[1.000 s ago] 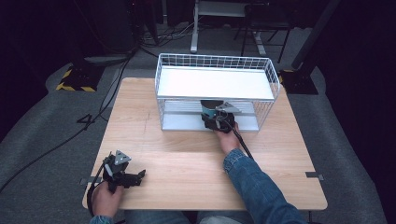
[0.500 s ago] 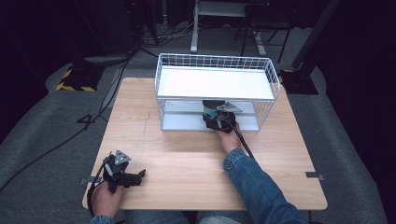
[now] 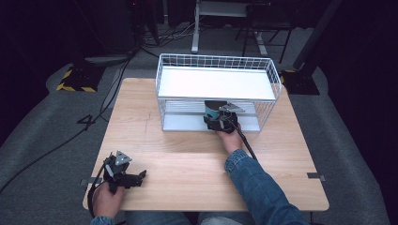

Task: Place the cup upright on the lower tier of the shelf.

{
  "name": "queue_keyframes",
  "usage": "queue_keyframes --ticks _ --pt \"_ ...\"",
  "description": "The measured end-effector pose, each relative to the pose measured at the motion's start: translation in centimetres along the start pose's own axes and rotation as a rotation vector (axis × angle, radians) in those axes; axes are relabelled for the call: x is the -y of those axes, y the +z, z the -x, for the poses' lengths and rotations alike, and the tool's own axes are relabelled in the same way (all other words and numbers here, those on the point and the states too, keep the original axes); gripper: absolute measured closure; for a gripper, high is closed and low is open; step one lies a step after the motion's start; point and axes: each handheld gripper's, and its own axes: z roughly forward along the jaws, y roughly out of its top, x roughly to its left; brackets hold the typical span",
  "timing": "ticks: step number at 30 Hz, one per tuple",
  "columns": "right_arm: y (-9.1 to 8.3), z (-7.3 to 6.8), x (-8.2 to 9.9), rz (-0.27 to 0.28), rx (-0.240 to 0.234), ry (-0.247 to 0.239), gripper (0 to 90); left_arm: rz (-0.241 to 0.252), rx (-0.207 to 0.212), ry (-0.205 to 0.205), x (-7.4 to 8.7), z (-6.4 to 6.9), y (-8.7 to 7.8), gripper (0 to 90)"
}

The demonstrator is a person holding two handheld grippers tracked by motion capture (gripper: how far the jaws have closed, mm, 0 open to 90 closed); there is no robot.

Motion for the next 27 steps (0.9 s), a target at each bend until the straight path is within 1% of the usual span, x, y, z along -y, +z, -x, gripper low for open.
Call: queue_keyframes --ticks 2,3,5,6,8,9,10,12,14,16,19,22,24,27 --pt "-0.1 0.1 0.0 0.001 -0.003 -0.005 11.7 0.000 0.000 0.000 0.0 0.0 0.0 0.1" --pt "-0.3 0.0 -0.1 -0.003 0.004 -0.003 9.7 0.000 0.000 0.000 0.0 0.0 0.0 0.1" --pt "-0.6 0.0 -0.2 -0.001 0.010 -0.006 9.3 0.000 0.000 0.000 0.0 0.0 0.0 0.1" --pt "-0.8 -0.1 -0.2 -0.005 0.010 0.001 9.3 -0.001 0.000 0.000 0.0 0.0 0.0 0.1" --pt "-1.3 0.0 -0.2 0.001 0.012 -0.014 9.3 0.000 0.001 0.000 0.0 0.0 0.0 0.1" --pt "-1.5 0.0 -0.2 0.000 0.010 -0.013 9.3 -0.001 0.000 0.000 0.0 0.0 0.0 0.1" --pt "-1.9 0.1 -0.3 0.003 0.009 -0.014 9.3 -0.001 0.000 0.000 0.0 0.0 0.0 0.1" --pt "-2.6 0.1 -0.4 -0.008 0.014 -0.020 9.3 0.000 0.000 0.000 0.0 0.0 0.0 0.1" --pt "-3.3 0.3 -0.5 -0.008 0.008 -0.030 9.3 0.000 0.000 0.002 0.0 0.0 0.0 0.1" --pt "-4.2 0.3 -0.5 -0.010 0.007 -0.021 9.3 0.000 0.000 0.001 -0.2 -0.2 0.1 0.1" --pt "-5.6 0.4 -0.5 -0.007 -0.002 -0.022 9.4 0.000 0.001 0.005 -0.2 -0.3 0.2 0.1" --pt "-7.0 0.6 -0.4 -0.006 -0.019 0.007 9.4 -0.001 0.004 0.005 -0.2 -0.3 0.2 0.1" --pt "-8.0 0.5 -0.5 -0.012 -0.024 -0.001 9.4 -0.002 0.006 0.007 -0.3 -0.4 0.2 0.1" --pt "-9.3 0.4 -0.7 -0.026 -0.048 -0.011 9.3 -0.003 0.006 0.008 -0.3 -0.4 0.2 0.1"
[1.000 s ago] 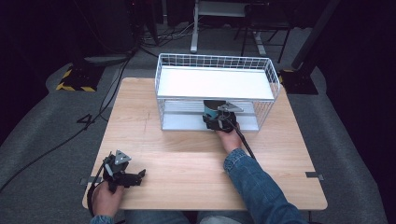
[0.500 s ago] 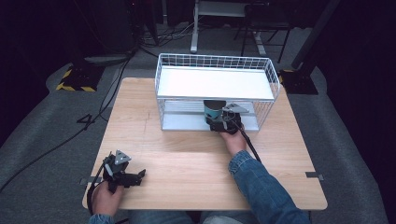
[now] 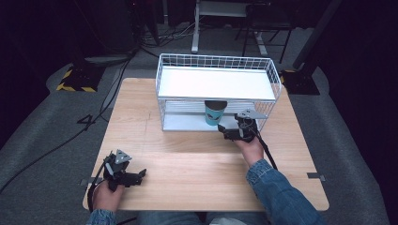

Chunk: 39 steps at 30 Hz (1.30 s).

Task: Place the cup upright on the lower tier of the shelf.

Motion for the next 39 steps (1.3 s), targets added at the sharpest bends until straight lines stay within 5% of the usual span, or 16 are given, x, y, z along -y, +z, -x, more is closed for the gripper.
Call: queue_keyframes --ticks 14,33,39 --pt "-5.4 0.8 1.0 -0.016 -0.057 -0.020 9.7 0.003 -0.002 0.002 0.2 0.1 -0.1 0.1" --pt "-13.8 2.7 4.0 -0.090 -0.075 -0.126 15.5 0.003 -0.001 0.003 0.1 0.0 0.0 0.1" --pt "-15.3 2.9 5.1 -0.124 -0.075 -0.107 15.8 0.003 0.001 0.003 0.0 0.0 0.0 0.1"
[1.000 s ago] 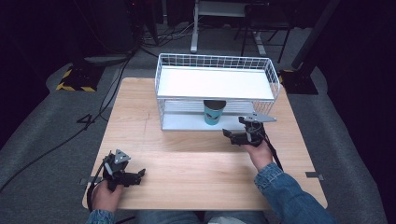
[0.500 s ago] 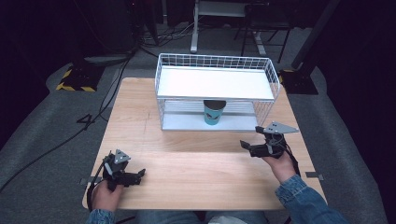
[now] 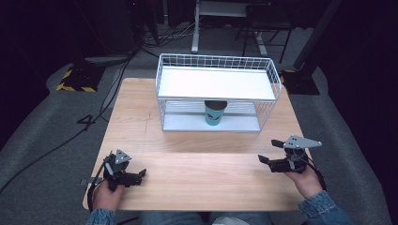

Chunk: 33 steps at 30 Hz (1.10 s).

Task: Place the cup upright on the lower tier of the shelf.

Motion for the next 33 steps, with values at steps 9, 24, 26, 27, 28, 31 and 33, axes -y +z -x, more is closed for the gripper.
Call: queue_keyframes --ticks 9,24,26,27,28,31,33 --pt "-1.0 -0.2 2.4 -0.026 -0.004 0.018 15.9 -0.002 0.000 0.002 -0.1 0.0 0.0 0.1" --pt "0.6 0.7 7.1 -0.097 -0.001 0.066 15.8 0.000 -0.003 -0.004 0.0 0.0 0.0 0.1" --pt "0.8 0.8 7.5 -0.101 -0.003 0.077 15.8 0.001 -0.003 -0.004 0.0 0.0 0.0 0.1" --pt "0.9 0.8 7.6 -0.100 0.000 0.074 15.8 0.000 -0.003 -0.004 0.0 0.0 0.0 0.1" --pt "1.0 0.8 7.7 -0.104 0.005 0.072 15.8 0.000 -0.002 0.000 0.0 0.0 0.0 0.1" --pt "1.2 0.8 8.0 -0.125 0.023 0.065 15.8 0.000 -0.003 -0.003 0.0 0.0 0.0 0.1" --pt "1.4 0.8 8.2 -0.145 0.028 0.055 15.8 0.000 -0.003 -0.003 0.0 0.0 0.0 0.1"
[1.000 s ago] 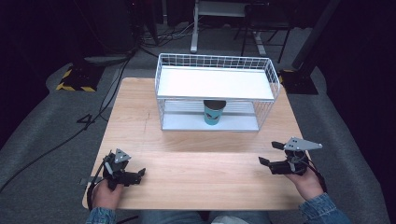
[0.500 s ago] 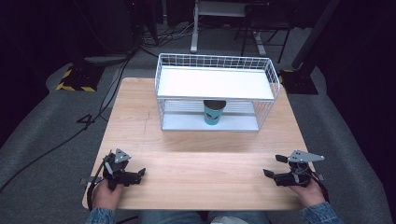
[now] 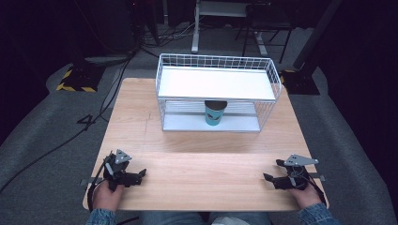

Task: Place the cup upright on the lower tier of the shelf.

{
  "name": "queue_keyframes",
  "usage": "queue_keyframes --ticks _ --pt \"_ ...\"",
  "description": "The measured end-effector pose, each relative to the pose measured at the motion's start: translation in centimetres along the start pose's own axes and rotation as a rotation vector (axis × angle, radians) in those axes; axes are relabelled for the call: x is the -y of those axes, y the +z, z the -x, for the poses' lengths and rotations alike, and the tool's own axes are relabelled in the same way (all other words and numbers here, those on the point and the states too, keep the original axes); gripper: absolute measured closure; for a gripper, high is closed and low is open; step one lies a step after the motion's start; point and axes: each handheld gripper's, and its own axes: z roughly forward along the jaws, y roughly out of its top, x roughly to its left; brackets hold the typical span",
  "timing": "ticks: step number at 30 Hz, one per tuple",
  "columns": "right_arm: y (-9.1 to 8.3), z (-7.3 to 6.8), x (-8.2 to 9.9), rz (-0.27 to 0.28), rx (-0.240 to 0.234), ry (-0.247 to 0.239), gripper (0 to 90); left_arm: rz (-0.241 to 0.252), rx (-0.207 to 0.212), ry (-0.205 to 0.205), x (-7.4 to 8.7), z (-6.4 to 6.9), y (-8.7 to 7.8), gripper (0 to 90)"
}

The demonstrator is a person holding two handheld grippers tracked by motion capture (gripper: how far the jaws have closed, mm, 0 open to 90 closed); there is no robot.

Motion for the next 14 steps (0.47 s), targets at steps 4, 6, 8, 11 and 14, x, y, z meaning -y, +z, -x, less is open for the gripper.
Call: queue_keyframes --ticks 4,6,8,11,14 --pt "0.31 -0.07 0.16 -0.005 0.002 -0.021 14.9 0.001 0.000 0.001 0.00 -0.01 0.00 0.1" --pt "0.33 -0.11 0.17 -0.006 0.004 -0.023 14.0 0.000 0.000 -0.001 0.00 0.01 0.00 0.1" --pt "0.35 -0.06 0.16 -0.009 0.005 -0.024 13.3 0.000 0.000 -0.001 0.00 0.01 0.00 0.1" --pt "0.35 -0.06 0.16 -0.009 0.005 -0.024 13.4 0.000 0.001 0.002 0.00 -0.01 0.00 0.1" --pt "0.35 -0.06 0.16 -0.009 0.005 -0.024 13.4 -0.001 0.001 0.003 -0.01 -0.02 -0.01 0.1"
